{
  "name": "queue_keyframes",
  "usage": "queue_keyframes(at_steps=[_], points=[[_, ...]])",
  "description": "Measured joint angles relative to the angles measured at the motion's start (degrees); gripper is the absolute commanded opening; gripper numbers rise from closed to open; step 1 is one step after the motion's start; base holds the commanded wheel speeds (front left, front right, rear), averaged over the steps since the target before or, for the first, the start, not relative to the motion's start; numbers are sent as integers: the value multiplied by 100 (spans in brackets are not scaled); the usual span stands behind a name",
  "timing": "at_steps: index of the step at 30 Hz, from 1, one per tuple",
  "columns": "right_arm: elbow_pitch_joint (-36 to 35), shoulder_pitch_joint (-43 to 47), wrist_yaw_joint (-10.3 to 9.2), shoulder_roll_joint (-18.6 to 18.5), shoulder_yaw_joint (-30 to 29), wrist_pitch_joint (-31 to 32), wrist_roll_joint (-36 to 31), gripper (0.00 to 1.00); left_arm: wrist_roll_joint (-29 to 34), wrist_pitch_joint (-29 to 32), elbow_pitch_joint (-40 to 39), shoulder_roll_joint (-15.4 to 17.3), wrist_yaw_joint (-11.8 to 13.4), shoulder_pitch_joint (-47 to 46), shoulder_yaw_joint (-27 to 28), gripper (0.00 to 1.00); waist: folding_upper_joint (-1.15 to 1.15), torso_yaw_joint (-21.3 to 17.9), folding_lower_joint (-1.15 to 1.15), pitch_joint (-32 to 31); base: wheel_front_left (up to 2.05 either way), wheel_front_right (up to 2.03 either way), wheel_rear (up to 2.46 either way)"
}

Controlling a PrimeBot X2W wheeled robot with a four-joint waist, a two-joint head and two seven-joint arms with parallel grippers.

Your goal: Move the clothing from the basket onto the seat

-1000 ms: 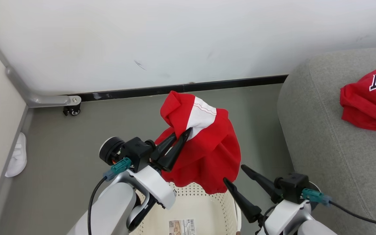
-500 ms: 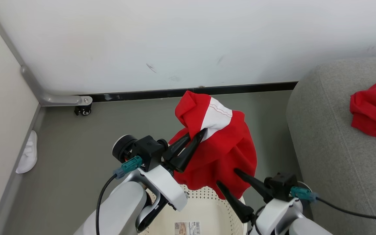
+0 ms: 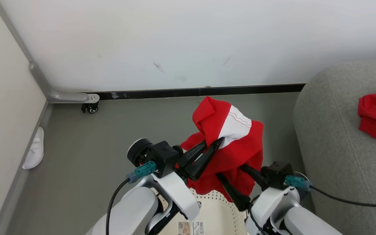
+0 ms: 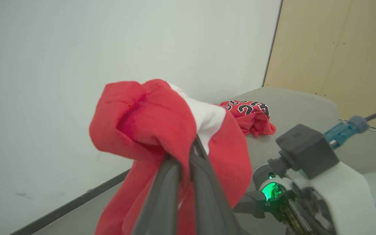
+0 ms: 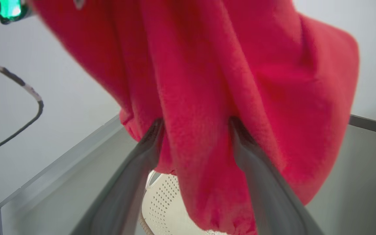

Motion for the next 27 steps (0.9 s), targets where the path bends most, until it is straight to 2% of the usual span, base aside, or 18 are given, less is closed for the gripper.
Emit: queue_keyframes(at_steps=[2, 3, 4, 5, 6, 7, 8, 9, 16, 27], points=[[29, -99, 0, 49, -14, 0, 0, 100, -47, 7, -21, 1, 0, 0, -52, 0, 0, 23, 0, -4, 0, 0, 0], [35, -116, 0, 69, -21, 0, 0, 95, -67, 32, -34, 2, 0, 1, -75, 0, 0, 34, 0, -7, 0, 0, 0], [58, -118, 0, 76, -20, 0, 0, 76, -89, 47, -45, 0, 0, 1, -93, 0, 0, 45, 0, -10, 0, 0, 0], [84, -118, 0, 77, -20, 0, -1, 44, -93, 47, -57, 2, 0, 1, -115, 0, 0, 56, 0, -13, 0, 0, 0], [100, -118, 0, 76, -20, 0, -1, 27, -94, 48, -68, 0, 0, 1, -125, 0, 0, 66, 0, -15, 0, 0, 0], [109, -119, 0, 76, -20, 0, -1, 4, -98, 54, -78, 0, 0, 1, -134, 0, 0, 77, 0, -18, 0, 0, 0], [115, -122, 0, 79, -20, 0, -1, 4, -116, 56, -89, 1, 0, 1, -136, 0, 0, 87, 0, -21, 0, 0, 0], [118, -129, 0, 82, -22, 0, -1, 0, -141, 57, -97, 1, 0, 1, -136, 0, 0, 96, 0, -23, 0, 0, 0], [118, -209, 0, 105, -132, 0, -54, 0, -196, 97, -111, 8, 0, 5, -76, 0, 0, 114, 0, -25, 0, 0, 0], [-68, -189, 0, 101, -650, 0, -190, 0, -258, 96, -96, 133, 10, 162, 88, 0, 0, 52, 0, -37, 0, 0, 0]])
